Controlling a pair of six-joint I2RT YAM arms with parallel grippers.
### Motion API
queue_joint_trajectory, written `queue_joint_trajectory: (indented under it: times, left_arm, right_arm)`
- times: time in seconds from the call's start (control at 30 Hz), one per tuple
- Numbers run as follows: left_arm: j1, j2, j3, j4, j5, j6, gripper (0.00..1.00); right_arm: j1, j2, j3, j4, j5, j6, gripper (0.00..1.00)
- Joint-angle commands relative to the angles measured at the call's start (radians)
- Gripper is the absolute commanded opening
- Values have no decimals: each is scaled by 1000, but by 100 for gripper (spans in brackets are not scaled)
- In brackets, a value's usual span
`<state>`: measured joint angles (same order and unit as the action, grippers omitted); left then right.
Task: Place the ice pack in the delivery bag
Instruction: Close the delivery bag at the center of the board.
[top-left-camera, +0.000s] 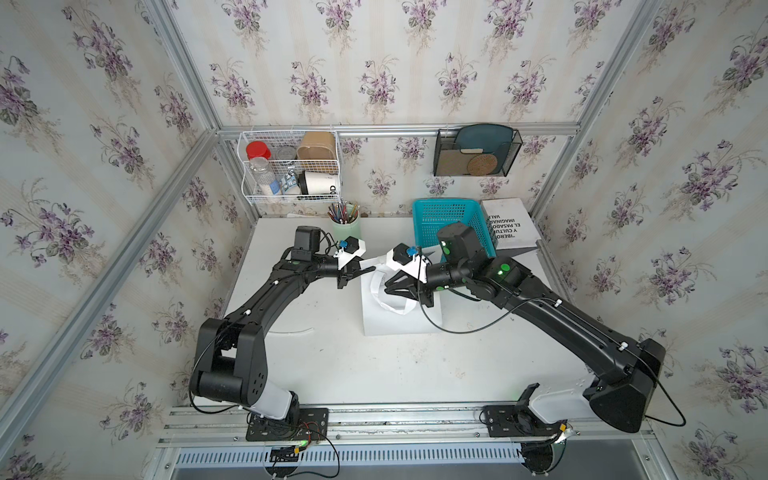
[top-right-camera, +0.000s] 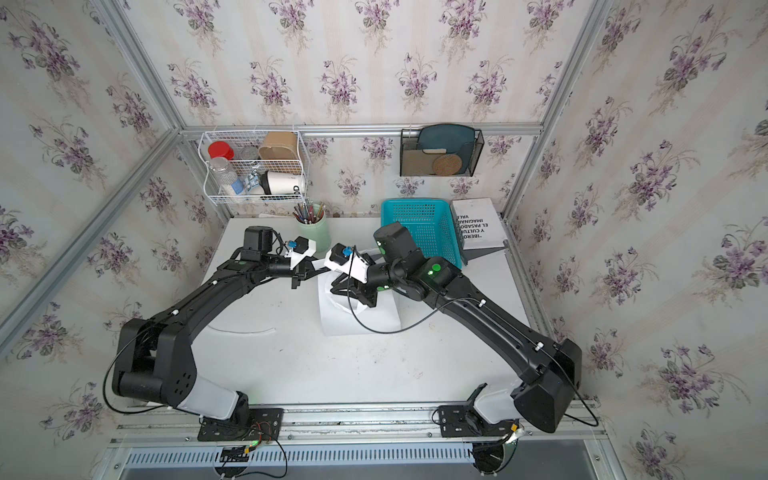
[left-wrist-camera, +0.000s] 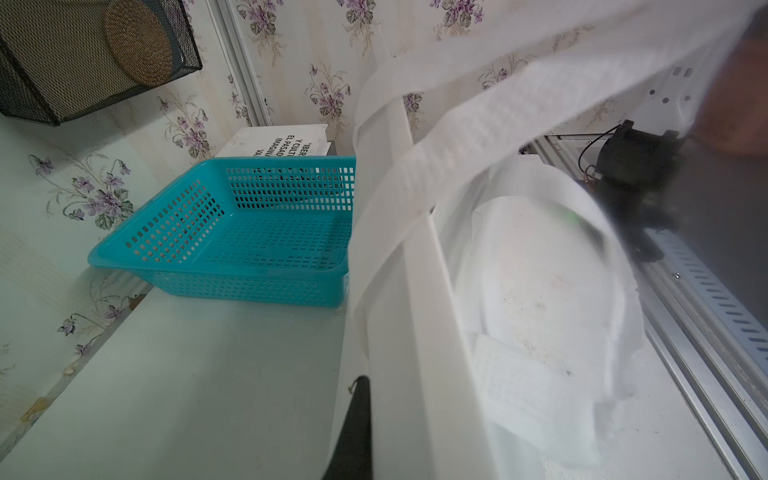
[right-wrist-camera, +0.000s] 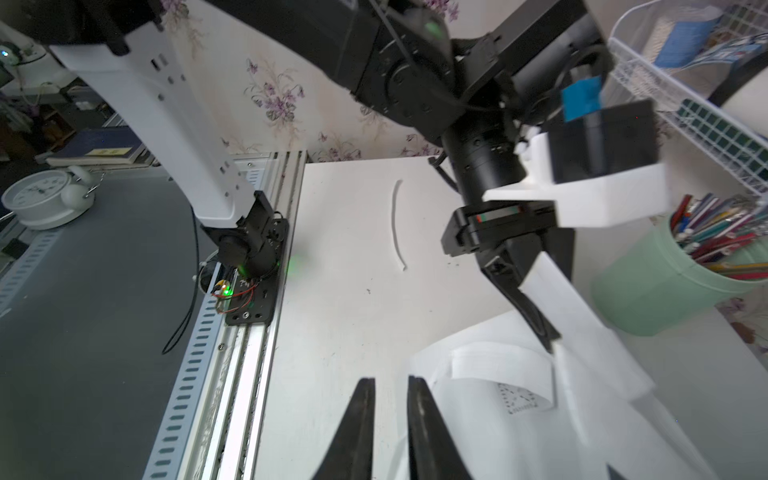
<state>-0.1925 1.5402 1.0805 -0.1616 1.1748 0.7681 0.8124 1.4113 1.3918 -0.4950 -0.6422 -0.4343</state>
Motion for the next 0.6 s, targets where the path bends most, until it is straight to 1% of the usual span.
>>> queue_joint_trajectory:
  times: [0.0,0.07,0.17,0.23,0.3,0.4,0.5,0.57]
  left_arm:
    - [-3,2,10,33,26,3,0]
    - [-4,0,13,20,29,14,0]
    - [-6,-2,15,0,29,35,0]
    - [-7,-4,12,-2,27,41,0]
    - [-7,-6,10,-3,25,43,0]
    - [-7,-5,10,-7,23,50,0]
    - [-7,-5,10,1,27,44,0]
    - [-7,-5,9,0,26,46,0]
  right_arm:
    - [20,31,8,54,136,-57,22]
    - [27,42,12,135,267,-45,29]
    - [27,66,44,199,333,-63,46]
    - [27,128,111,139,370,-104,53]
    - [27,162,140,113,384,-127,55]
    - [26,180,149,127,398,-148,57]
    - [25,220,187,52,425,-173,56]
    - [25,226,180,42,453,-192,55]
